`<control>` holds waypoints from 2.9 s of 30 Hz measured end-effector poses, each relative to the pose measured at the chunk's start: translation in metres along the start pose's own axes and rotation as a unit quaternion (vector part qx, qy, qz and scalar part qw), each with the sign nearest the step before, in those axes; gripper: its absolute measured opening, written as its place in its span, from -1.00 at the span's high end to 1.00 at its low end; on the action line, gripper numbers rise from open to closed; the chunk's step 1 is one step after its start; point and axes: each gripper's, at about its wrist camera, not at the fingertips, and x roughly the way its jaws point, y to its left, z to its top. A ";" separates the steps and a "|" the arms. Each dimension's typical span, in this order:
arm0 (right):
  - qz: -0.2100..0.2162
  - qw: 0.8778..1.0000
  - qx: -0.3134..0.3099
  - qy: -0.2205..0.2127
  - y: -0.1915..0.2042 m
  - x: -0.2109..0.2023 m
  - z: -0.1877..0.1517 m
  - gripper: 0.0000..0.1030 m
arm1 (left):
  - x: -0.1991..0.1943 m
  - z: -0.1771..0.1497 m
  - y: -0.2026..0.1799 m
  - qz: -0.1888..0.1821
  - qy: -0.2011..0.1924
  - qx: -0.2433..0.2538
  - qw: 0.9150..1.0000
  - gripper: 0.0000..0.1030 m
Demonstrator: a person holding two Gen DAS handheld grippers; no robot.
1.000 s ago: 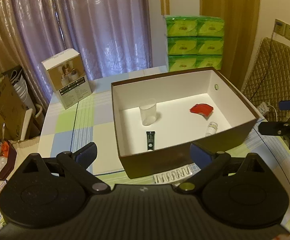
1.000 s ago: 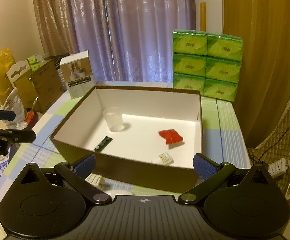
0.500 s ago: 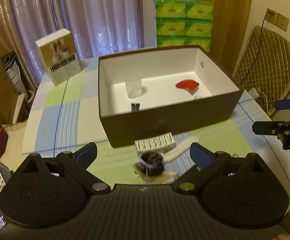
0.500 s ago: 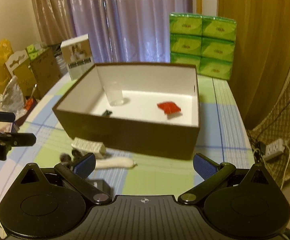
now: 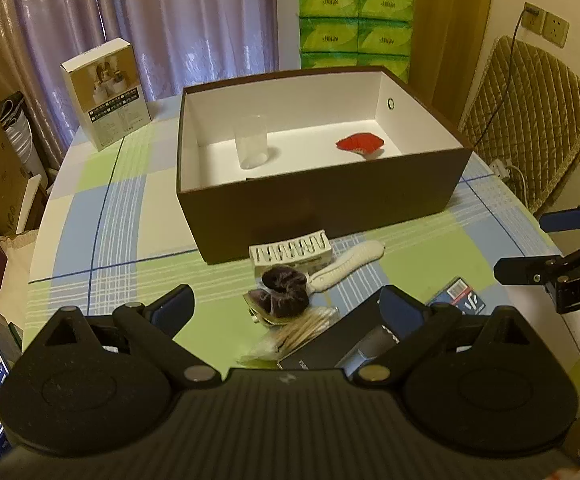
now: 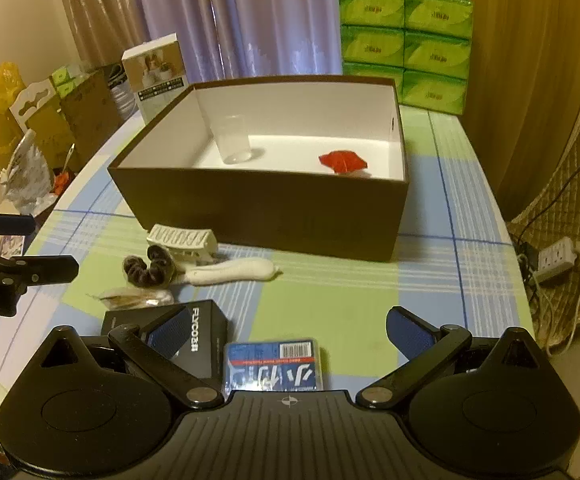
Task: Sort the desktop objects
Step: 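Withdraw both tools from the box toward the remaining items, then grasp the black FLYCO box with the left tool while the right tool grasps the blue box, then lift and carry the FLYCO box and blue box over the open box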
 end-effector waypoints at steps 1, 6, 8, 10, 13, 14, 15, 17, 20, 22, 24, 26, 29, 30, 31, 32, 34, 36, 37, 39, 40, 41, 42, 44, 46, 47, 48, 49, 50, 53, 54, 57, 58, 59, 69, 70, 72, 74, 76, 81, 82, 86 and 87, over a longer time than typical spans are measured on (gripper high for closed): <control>0.000 1.000 0.000 0.003 0.000 0.001 -0.001 -0.96 | 0.001 -0.001 -0.001 -0.001 0.002 0.000 1.000 -0.90; 0.002 1.000 0.000 0.021 0.001 0.009 -0.013 -0.96 | 0.007 -0.007 -0.004 -0.009 0.009 0.006 1.000 -0.90; 0.002 1.000 -0.002 0.030 0.002 0.013 -0.019 -0.96 | 0.009 -0.009 -0.006 -0.010 0.012 0.008 1.000 -0.90; 0.003 0.999 -0.003 0.038 0.002 0.017 -0.026 -0.96 | 0.012 -0.011 -0.007 -0.013 0.016 0.012 1.000 -0.90; 0.005 0.999 -0.012 0.047 0.005 0.026 -0.033 -0.96 | 0.016 -0.015 -0.008 -0.018 0.022 0.017 0.999 -0.90; 0.007 0.999 -0.014 0.051 0.006 0.029 -0.036 -0.96 | 0.018 -0.017 -0.008 -0.018 0.024 0.019 0.999 -0.90; 0.009 0.998 -0.016 0.055 0.006 0.032 -0.039 -0.96 | 0.020 -0.018 -0.008 -0.020 0.026 0.021 0.999 -0.90; 0.011 0.998 -0.017 0.063 0.007 0.038 -0.043 -0.96 | 0.024 -0.020 -0.008 -0.023 0.030 0.025 0.999 -0.89; 0.016 0.997 -0.018 0.071 0.009 0.044 -0.046 -0.96 | 0.029 -0.023 -0.009 -0.029 0.036 0.031 0.998 -0.89; 0.015 0.997 -0.022 0.075 0.010 0.048 -0.048 -0.96 | 0.032 -0.026 -0.010 -0.033 0.039 0.039 0.998 -0.89; 0.013 0.997 -0.025 0.077 0.011 0.051 -0.048 -0.96 | 0.035 -0.028 -0.010 -0.037 0.042 0.045 0.997 -0.89; 0.011 0.996 -0.027 0.078 0.012 0.056 -0.049 -0.96 | 0.038 -0.031 -0.010 -0.042 0.046 0.048 0.997 -0.88; 0.004 0.996 -0.031 0.079 0.013 0.062 -0.051 -0.95 | 0.040 -0.033 -0.009 -0.047 0.051 0.050 0.996 -0.88; 0.001 0.996 -0.035 0.079 0.014 0.065 -0.052 -0.95 | 0.042 -0.034 -0.008 -0.047 0.051 0.050 0.996 -0.88; -0.001 0.996 -0.039 0.079 0.015 0.066 -0.053 -0.95 | 0.043 -0.034 -0.007 -0.047 0.053 0.049 0.996 -0.88; -0.002 0.996 -0.043 0.080 0.016 0.068 -0.054 -0.95 | 0.044 -0.034 -0.006 -0.047 0.054 0.049 0.996 -0.88; -0.003 0.996 -0.051 0.077 0.018 0.072 -0.056 -0.88 | 0.046 -0.034 -0.005 -0.048 0.057 0.049 0.996 -0.87; -0.005 0.995 -0.054 0.078 0.019 0.076 -0.057 -0.79 | 0.048 -0.034 -0.004 -0.051 0.058 0.050 0.996 -0.87; -0.005 0.996 -0.054 0.076 0.020 0.077 -0.057 -0.74 | 0.048 -0.034 -0.004 -0.052 0.059 0.052 0.996 -0.87; -0.006 0.996 -0.053 0.072 0.019 0.080 -0.058 -0.67 | 0.049 -0.033 -0.005 -0.056 0.059 0.055 0.995 -0.87; -0.010 0.996 -0.055 0.072 0.019 0.082 -0.059 -0.63 | 0.050 -0.033 -0.005 -0.059 0.059 0.057 0.995 -0.86; -0.009 0.996 -0.056 0.070 0.019 0.082 -0.059 -0.63 | 0.050 -0.032 -0.006 -0.061 0.059 0.059 0.995 -0.86; -0.010 0.996 -0.056 0.069 0.018 0.082 -0.059 -0.62 | 0.051 -0.032 -0.007 -0.065 0.058 0.063 0.994 -0.86; -0.013 0.996 -0.053 0.070 0.016 0.081 -0.060 -0.62 | 0.051 -0.031 -0.010 -0.074 0.056 0.072 0.993 -0.86; -0.018 0.996 -0.047 0.071 0.011 0.079 -0.061 -0.62 | 0.053 -0.031 -0.014 -0.092 0.057 0.087 0.990 -0.86; -0.021 0.996 -0.042 0.072 0.007 0.078 -0.062 -0.62 | 0.054 -0.031 -0.016 -0.102 0.059 0.096 0.988 -0.86; -0.026 0.996 -0.037 0.073 0.004 0.077 -0.062 -0.62 | 0.057 -0.031 -0.019 -0.114 0.060 0.106 0.986 -0.86; -0.030 0.996 -0.033 0.074 -0.001 0.076 -0.062 -0.62 | 0.059 -0.031 -0.022 -0.127 0.061 0.118 0.983 -0.86; -0.034 0.996 -0.026 0.075 -0.007 0.074 -0.061 -0.62 | 0.061 -0.031 -0.025 -0.138 0.062 0.130 0.980 -0.86; -0.046 0.996 -0.010 0.077 -0.024 0.068 -0.060 -0.62 | 0.072 -0.032 -0.033 -0.164 0.069 0.168 0.970 -0.86; -0.051 0.996 -0.004 0.077 -0.030 0.066 -0.060 -0.62 | 0.075 -0.033 -0.035 -0.166 0.074 0.176 0.967 -0.86; -0.063 0.995 0.011 0.076 -0.046 0.057 -0.063 -0.62 | 0.089 -0.033 -0.039 -0.165 0.088 0.200 0.962 -0.86; -0.066 0.995 0.016 0.076 -0.051 0.055 -0.064 -0.62 | 0.093 -0.033 -0.040 -0.166 0.094 0.206 0.960 -0.85; -0.070 0.995 0.020 0.075 -0.053 0.053 -0.065 -0.62 | 0.096 -0.034 -0.042 -0.167 0.099 0.210 0.958 -0.84; -0.089 0.992 0.045 0.075 -0.072 0.031 -0.083 -0.62 | 0.101 -0.044 -0.064 -0.177 0.149 0.166 0.959 -0.53; -0.090 0.992 0.045 0.076 -0.073 0.029 -0.084 -0.62 | 0.102 -0.047 -0.068 -0.170 0.153 0.159 0.961 -0.53; -0.091 0.992 0.046 0.076 -0.074 0.027 -0.085 -0.62 | 0.104 -0.051 -0.074 -0.151 0.155 0.153 0.964 -0.53; -0.092 0.992 0.044 0.076 -0.074 0.027 -0.086 -0.62 | 0.109 -0.050 -0.079 -0.137 0.158 0.142 0.968 -0.53; -0.093 0.992 0.044 0.077 -0.073 0.027 -0.085 -0.63 | 0.115 -0.046 -0.086 -0.127 0.155 0.136 0.970 -0.55; -0.098 0.992 0.040 0.074 -0.070 0.031 -0.082 -0.75 | 0.121 -0.040 -0.099 -0.102 0.150 0.126 0.975 -0.56; -0.100 0.992 0.039 0.072 -0.070 0.033 -0.081 -0.77 | 0.121 -0.040 -0.101 -0.098 0.149 0.122 0.976 -0.54; -0.111 0.991 0.039 0.070 -0.072 0.038 -0.078 -0.79 | 0.117 -0.044 -0.105 -0.090 0.148 0.111 0.979 -0.52; -0.111 0.991 0.038 0.069 -0.073 0.040 -0.078 -0.77 | 0.116 -0.046 -0.107 -0.089 0.148 0.109 0.979 -0.52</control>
